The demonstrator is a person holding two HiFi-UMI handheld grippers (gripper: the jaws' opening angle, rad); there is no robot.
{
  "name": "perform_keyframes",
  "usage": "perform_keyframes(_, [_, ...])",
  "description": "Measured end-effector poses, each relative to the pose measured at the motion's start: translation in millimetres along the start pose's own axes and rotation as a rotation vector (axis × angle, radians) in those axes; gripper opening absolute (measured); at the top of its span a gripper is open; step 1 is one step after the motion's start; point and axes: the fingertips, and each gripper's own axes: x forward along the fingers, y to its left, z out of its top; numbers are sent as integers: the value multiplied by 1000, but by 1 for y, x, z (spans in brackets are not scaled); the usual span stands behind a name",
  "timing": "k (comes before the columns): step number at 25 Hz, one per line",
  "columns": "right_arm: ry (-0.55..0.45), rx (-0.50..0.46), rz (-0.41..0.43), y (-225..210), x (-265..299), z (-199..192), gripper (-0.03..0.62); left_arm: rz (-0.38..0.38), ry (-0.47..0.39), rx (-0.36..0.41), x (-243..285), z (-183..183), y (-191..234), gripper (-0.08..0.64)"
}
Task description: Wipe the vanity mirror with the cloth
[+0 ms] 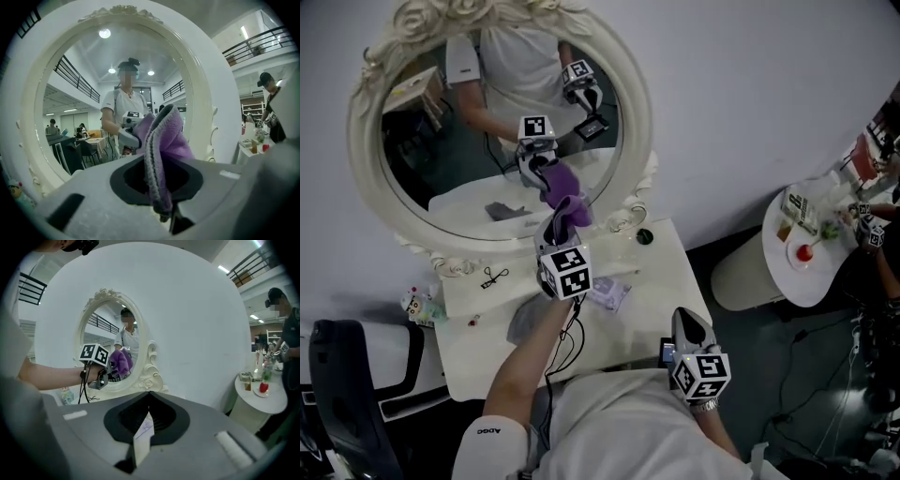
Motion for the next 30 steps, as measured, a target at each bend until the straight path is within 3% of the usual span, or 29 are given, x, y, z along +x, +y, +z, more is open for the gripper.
perform_keyframes(9, [11,18,-145,-39,-36,-13,8,-42,26,-11,35,-20,-49,57])
perform_keyframes(15, [23,15,-151,-38,-41,-18,8,-32,35,0,43,-25,-42,57])
perform_keyframes(23, [31,-11,-59,-6,-23,-16,8,37,66,4,31,-32,18,57])
perform_keyframes(30, [44,-35,37,28,-3,-17,8,157,97,17,7,-47,96,57])
